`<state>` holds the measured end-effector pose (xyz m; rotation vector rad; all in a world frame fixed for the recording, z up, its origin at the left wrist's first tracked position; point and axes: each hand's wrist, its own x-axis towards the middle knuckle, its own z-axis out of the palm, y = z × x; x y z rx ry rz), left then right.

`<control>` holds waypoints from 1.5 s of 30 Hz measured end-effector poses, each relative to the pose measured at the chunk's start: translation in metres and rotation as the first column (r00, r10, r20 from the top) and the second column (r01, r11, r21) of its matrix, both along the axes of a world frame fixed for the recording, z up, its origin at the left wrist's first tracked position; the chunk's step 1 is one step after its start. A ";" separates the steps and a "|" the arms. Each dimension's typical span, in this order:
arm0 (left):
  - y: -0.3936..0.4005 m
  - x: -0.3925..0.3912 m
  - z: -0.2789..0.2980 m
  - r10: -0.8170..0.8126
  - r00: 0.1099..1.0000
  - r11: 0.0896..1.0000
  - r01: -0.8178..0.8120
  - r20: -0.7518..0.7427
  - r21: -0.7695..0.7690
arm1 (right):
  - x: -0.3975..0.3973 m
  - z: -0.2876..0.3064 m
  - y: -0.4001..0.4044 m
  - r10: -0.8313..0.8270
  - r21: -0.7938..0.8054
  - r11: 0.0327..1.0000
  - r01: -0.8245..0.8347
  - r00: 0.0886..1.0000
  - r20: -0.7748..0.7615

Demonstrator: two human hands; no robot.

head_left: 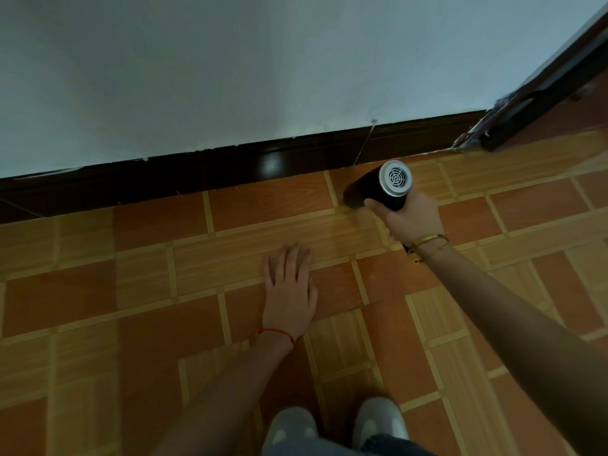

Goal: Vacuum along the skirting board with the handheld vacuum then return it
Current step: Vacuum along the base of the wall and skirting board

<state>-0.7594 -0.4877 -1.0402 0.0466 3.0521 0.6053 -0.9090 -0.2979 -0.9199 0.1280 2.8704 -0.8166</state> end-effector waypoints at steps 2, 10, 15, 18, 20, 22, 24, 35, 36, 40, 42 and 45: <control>0.001 0.000 -0.001 -0.001 1.000 1.000 0.001 0.007 -0.004 | -0.006 0.002 0.001 -0.019 -0.012 1.000 0.020 0.999 0.026; 0.002 -0.001 -0.001 0.003 1.000 1.000 -0.003 0.018 -0.029 | -0.014 0.017 -0.007 0.184 0.044 0.981 -0.189 0.978 0.094; 0.003 -0.001 -0.001 0.005 1.000 0.999 -0.005 0.005 -0.043 | -0.034 0.011 -0.008 0.243 0.077 0.966 -0.246 0.969 0.039; 0.004 -0.001 -0.001 0.009 1.000 0.998 -0.009 -0.002 -0.060 | -0.040 0.005 -0.002 0.281 0.077 0.956 -0.282 0.959 0.021; 0.004 -0.001 -0.002 0.013 1.000 0.998 -0.014 -0.003 -0.065 | -0.040 0.001 0.007 0.229 0.029 0.973 -0.228 0.973 -0.029; 0.005 0.000 -0.002 0.021 1.000 0.998 -0.022 -0.010 -0.063 | -0.042 -0.005 0.016 0.195 -0.010 0.981 -0.196 0.979 -0.064; 0.005 0.000 -0.003 0.029 1.000 0.998 -0.030 -0.010 -0.058 | -0.045 -0.010 0.023 0.185 -0.025 0.982 -0.187 0.980 -0.079; 0.007 0.000 -0.001 0.051 0.999 0.997 -0.051 -0.013 -0.050 | -0.070 -0.017 0.013 0.257 0.071 0.966 -0.250 0.961 -0.101; 0.008 -0.001 0.000 0.054 0.998 0.997 -0.055 -0.013 -0.051 | -0.071 -0.019 0.018 0.245 0.081 0.968 -0.237 0.962 -0.119; 0.009 -0.002 0.000 0.054 0.998 0.996 -0.055 -0.015 -0.068 | -0.078 -0.019 0.040 0.251 -0.032 0.966 -0.255 0.963 -0.098; 0.010 -0.002 -0.001 0.051 0.999 0.995 -0.052 -0.014 -0.091 | -0.087 -0.016 0.053 0.212 -0.068 0.974 -0.218 0.974 -0.086; 0.015 -0.002 0.002 0.066 0.998 0.988 -0.065 -0.001 -0.137 | -0.093 -0.013 0.074 0.164 -0.058 0.984 -0.169 0.983 -0.084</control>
